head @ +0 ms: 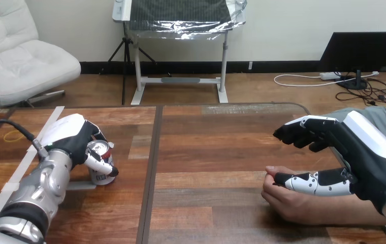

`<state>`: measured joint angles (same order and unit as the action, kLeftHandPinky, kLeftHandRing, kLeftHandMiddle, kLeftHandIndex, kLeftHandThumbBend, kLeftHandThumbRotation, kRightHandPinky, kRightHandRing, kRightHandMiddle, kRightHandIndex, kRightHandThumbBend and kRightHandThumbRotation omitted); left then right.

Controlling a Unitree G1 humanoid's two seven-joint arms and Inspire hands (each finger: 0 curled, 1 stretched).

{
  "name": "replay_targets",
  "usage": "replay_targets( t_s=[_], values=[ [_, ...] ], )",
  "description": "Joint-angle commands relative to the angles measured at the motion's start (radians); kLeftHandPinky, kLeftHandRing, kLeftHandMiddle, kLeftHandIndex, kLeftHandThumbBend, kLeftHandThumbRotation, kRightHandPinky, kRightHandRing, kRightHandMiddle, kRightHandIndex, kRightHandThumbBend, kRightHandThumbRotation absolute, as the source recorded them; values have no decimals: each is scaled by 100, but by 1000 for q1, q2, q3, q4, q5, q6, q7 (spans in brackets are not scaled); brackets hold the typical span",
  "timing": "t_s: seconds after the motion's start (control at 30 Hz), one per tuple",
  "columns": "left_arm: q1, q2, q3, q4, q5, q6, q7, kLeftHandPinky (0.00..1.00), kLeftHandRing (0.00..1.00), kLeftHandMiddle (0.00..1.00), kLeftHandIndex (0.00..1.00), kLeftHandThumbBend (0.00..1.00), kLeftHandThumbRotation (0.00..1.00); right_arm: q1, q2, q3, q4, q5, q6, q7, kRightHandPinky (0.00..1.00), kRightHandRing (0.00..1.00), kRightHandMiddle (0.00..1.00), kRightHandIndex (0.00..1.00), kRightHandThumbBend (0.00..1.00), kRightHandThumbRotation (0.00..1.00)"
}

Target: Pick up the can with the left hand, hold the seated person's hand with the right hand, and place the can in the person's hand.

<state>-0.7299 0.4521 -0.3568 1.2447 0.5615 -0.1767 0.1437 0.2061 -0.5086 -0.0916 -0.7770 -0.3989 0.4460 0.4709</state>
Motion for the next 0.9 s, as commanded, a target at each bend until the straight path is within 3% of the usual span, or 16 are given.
replay_targets(
  t_s=[0.0,0.87],
  values=[
    [-36,9,3,-35,1,-32,37,37,44,51,52,72,0,-46,-16,-15,-23,-3,0,-4,74,74,74,71,66,0],
    [-29,9,-2,-35,5,-52,74,40,46,52,52,73,0,-42,-13,-23,-21,8,-12,-7,74,75,74,71,66,0]
  ],
)
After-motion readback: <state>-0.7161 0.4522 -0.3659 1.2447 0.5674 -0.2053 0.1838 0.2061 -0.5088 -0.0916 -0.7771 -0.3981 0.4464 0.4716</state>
